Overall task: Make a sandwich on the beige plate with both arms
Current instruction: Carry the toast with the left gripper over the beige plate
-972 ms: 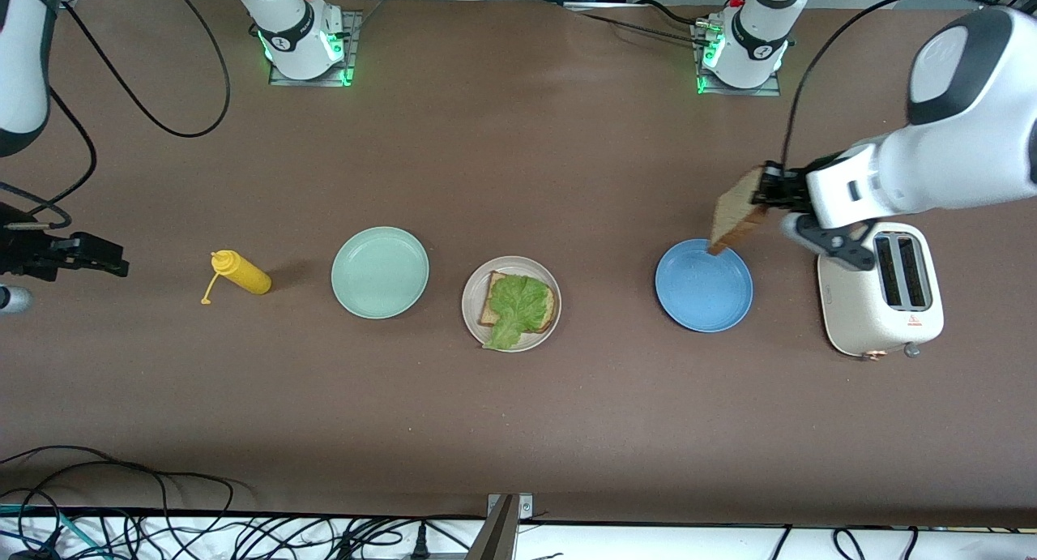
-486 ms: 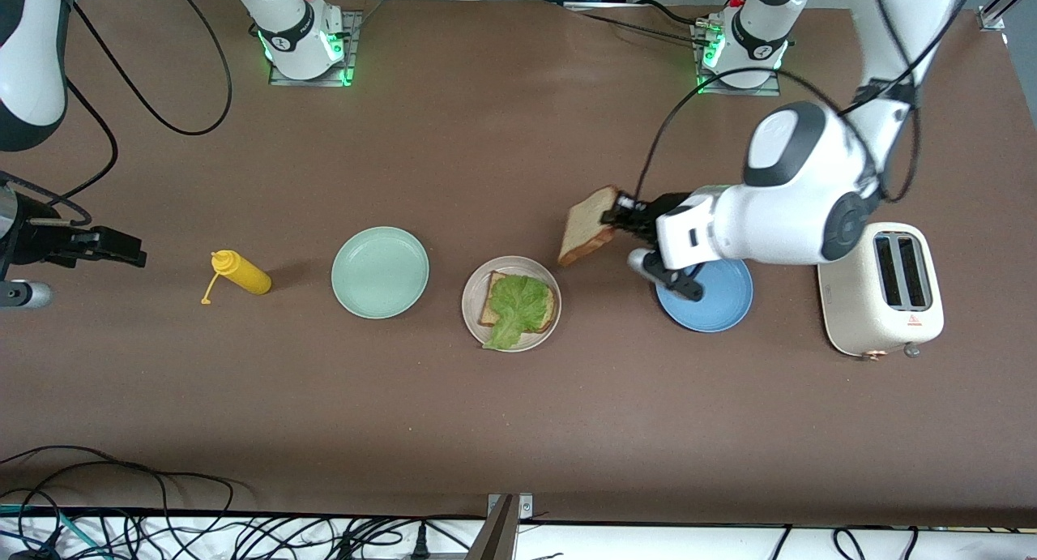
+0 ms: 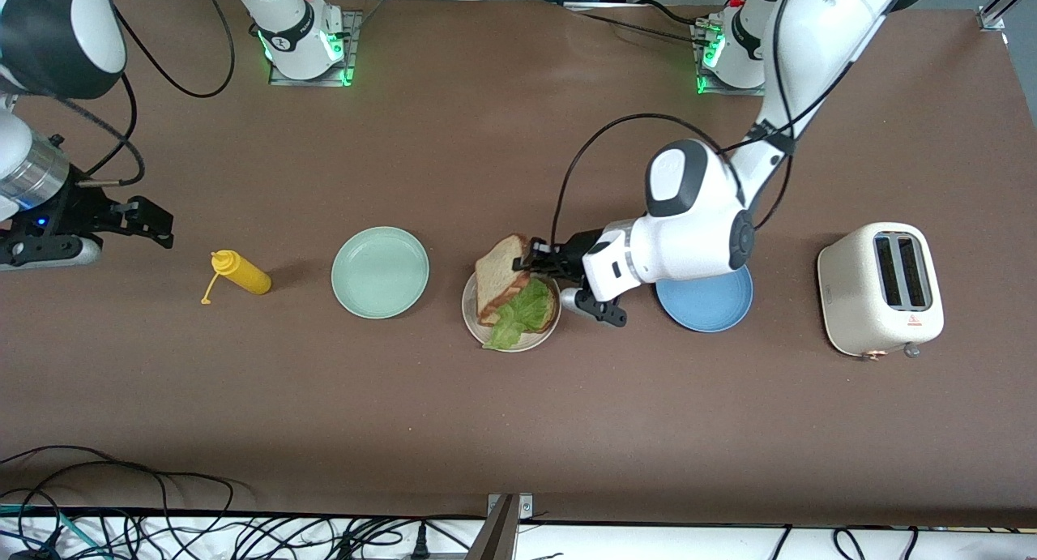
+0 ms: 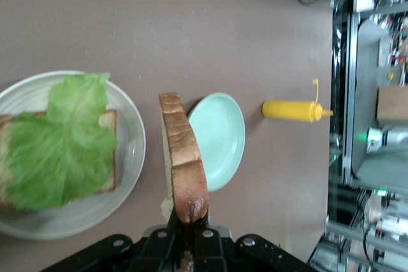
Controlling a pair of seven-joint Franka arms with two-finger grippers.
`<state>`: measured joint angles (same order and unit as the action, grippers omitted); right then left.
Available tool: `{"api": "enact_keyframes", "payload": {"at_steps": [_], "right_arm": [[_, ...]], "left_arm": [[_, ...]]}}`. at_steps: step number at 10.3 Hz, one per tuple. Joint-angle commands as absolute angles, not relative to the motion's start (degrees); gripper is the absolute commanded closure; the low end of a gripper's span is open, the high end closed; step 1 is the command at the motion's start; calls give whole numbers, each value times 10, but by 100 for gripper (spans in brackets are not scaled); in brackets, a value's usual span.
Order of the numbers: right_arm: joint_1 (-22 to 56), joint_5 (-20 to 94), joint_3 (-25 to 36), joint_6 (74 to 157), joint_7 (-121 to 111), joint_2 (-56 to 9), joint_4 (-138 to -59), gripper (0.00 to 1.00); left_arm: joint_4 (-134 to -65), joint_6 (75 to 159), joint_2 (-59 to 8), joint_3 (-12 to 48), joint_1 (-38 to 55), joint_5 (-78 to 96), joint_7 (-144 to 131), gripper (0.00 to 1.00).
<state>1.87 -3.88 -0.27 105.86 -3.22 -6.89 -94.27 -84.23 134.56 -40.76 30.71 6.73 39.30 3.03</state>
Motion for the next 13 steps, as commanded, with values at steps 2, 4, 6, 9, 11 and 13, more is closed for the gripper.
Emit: {"api": "enact_keyframes", "payload": {"at_steps": [2,4,6,9,11,13], "right_arm": [[-3,-40,-14,1073,-18,-61,-964,0],[-3,-40,-14,1076,-18,-62,-961,0],[-12,-40,-9,1075,-23,-68,-960,0],[-21,-19,5,1075,-25,-75,-956,0],[-25,-7,5,1075,-19,-77,-955,0],[-26,15,11,1075,-19,-78,-950,0]], "left_arm": [[-785,1354,-484,304,78,424,34,100],[-787,1354,-508,303,81,424,34,100],[-792,1354,-514,301,80,423,34,90],[-795,1352,-512,285,77,414,50,0],[-795,1351,-507,285,71,413,57,0],[-796,1346,-496,275,69,409,55,0]]}}
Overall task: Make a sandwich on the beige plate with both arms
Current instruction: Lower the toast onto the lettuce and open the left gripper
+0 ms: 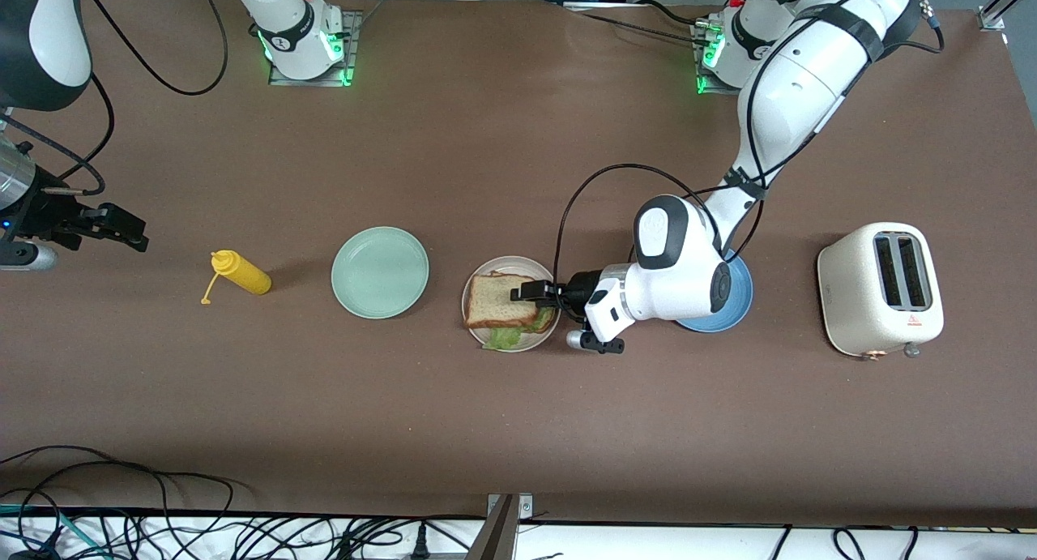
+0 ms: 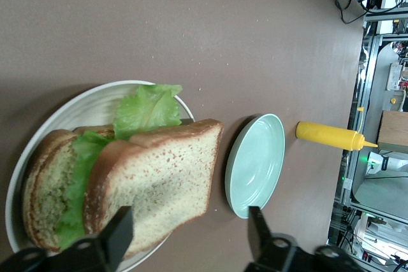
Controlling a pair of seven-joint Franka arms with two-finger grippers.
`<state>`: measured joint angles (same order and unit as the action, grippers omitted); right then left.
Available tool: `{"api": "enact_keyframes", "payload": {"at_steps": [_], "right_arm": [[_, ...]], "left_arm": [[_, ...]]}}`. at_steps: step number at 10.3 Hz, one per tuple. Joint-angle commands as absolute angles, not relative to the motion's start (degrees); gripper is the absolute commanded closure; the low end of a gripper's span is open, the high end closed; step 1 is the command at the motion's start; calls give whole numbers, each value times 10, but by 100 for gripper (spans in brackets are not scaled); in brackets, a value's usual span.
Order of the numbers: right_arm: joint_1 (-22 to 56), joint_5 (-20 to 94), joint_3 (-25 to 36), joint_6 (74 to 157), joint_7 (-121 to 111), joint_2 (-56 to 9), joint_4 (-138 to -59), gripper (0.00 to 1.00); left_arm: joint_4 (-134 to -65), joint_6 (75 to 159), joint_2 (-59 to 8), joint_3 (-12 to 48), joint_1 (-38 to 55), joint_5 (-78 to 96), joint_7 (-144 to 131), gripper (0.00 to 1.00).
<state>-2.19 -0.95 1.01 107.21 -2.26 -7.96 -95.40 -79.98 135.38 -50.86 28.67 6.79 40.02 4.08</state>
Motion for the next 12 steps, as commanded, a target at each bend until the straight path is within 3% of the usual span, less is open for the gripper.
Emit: {"api": "enact_keyframes", "payload": {"at_steps": [1,4,12], "right_arm": [[-24,12,11,1074,-18,-78,-947,0],[-26,13,12,1062,-18,-85,-949,0],[-25,3,15,977,-18,-111,-947,0]], "left_arm": [[-802,1344,-477,269,69,366,51,0],[-813,1305,-432,268,39,274,41,0],[-819,970,-261,264,-49,-36,-58,0]]}}
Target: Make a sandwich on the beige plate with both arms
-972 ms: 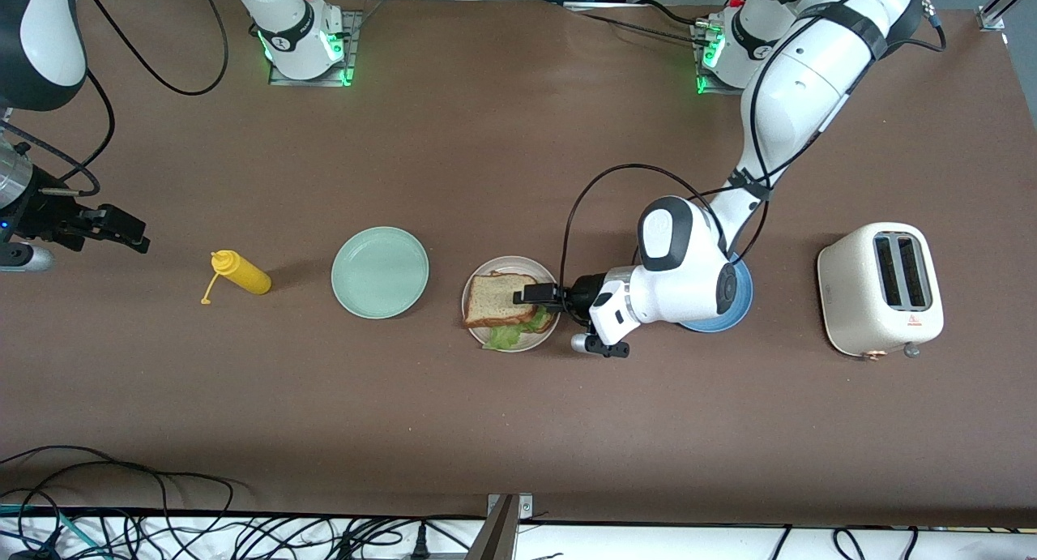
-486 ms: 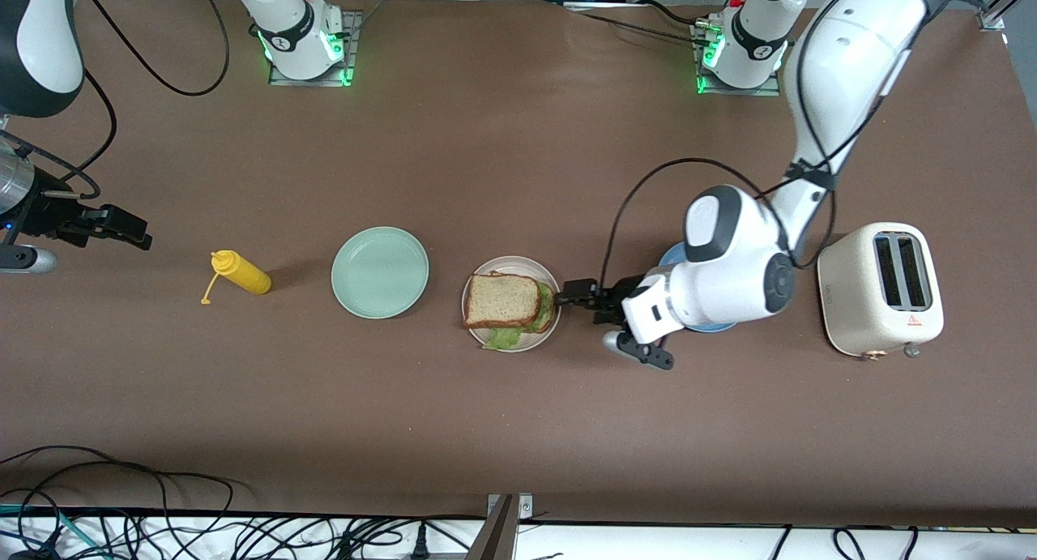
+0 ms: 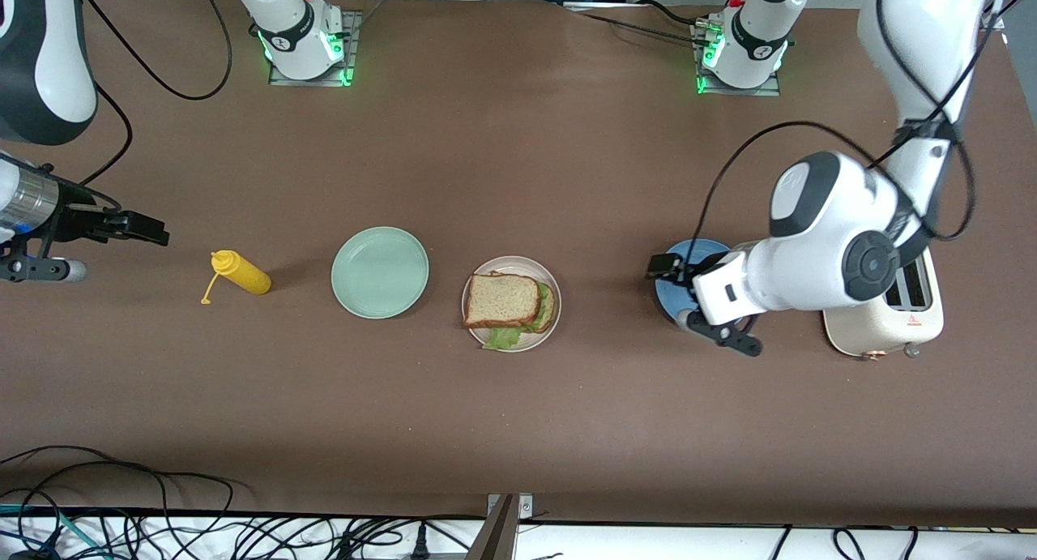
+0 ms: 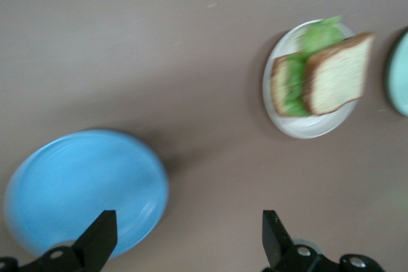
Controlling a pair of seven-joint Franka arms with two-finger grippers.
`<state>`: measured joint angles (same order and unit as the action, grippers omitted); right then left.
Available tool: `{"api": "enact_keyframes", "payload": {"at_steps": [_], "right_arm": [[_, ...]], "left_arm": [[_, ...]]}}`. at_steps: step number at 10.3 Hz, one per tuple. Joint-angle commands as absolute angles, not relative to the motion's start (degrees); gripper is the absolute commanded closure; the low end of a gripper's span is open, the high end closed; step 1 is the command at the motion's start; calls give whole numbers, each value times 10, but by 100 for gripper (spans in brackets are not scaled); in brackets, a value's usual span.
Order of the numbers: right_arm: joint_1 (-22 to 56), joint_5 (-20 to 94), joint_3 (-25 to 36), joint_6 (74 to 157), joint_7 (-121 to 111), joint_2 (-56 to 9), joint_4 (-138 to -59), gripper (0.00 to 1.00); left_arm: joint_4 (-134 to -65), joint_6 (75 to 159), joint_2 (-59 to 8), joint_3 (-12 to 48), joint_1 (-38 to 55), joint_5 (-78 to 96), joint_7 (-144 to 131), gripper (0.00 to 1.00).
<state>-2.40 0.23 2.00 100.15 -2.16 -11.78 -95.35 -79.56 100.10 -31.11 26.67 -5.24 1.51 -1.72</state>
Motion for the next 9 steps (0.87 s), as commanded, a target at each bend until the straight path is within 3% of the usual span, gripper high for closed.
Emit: {"api": "enact_keyframes", "payload": {"at_steps": [1,4,9], "right_arm": [[-25,6,13,976,-17,-107,-947,0],[-25,27,5,942,-17,-69,-938,0],[-24,28,-1,918,-26,-57,-937,0]], "left_arm": [[-819,951,-239,265,-49,-64,-63,0],[-824,947,-182,244,-44,-103,-62,0],[-894,957,-46,79,40,-2,-51,0]]}}
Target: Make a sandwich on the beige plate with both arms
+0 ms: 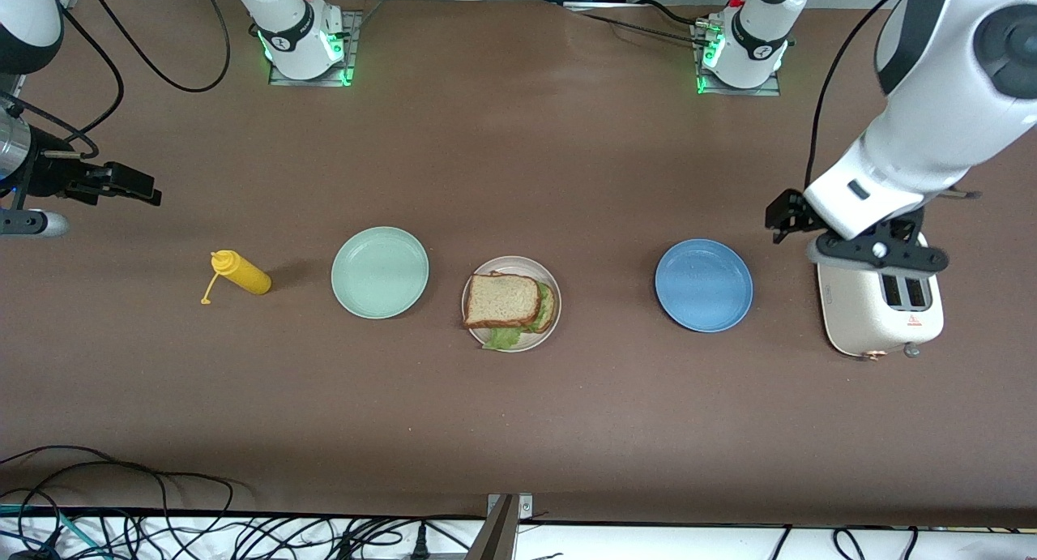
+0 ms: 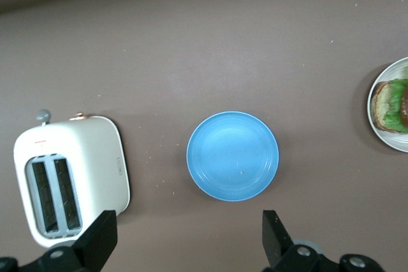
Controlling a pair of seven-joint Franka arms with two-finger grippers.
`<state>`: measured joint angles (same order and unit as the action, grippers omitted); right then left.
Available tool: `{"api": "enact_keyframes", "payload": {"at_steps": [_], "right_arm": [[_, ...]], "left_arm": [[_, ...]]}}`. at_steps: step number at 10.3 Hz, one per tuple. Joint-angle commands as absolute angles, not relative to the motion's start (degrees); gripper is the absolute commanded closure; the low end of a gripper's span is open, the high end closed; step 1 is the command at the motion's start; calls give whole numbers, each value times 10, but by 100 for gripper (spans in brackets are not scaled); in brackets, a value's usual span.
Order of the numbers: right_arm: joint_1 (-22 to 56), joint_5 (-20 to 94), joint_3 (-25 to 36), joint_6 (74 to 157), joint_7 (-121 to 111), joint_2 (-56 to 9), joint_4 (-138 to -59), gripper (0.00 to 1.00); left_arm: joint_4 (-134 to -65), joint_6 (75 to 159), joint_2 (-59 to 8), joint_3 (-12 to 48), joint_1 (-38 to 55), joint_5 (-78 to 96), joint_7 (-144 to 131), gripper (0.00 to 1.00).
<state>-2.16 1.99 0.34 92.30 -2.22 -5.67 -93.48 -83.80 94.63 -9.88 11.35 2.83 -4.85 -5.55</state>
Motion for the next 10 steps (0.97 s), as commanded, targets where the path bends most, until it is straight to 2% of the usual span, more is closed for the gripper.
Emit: {"api": "enact_keyframes", "payload": {"at_steps": [1,3,10], "right_arm": [[-23,32,-3,925,-34,-59,-936,0],[-18,38,-25,930,-37,-69,-915,0],[-11,36,-29,925,-33,-104,-880,0]], "left_arm": [[-921,969,-24,71,40,3,-34,0],[-951,995,-4,70,35,1,-13,0],[-940,966,-1,86,-5,-23,-11,0]]}}
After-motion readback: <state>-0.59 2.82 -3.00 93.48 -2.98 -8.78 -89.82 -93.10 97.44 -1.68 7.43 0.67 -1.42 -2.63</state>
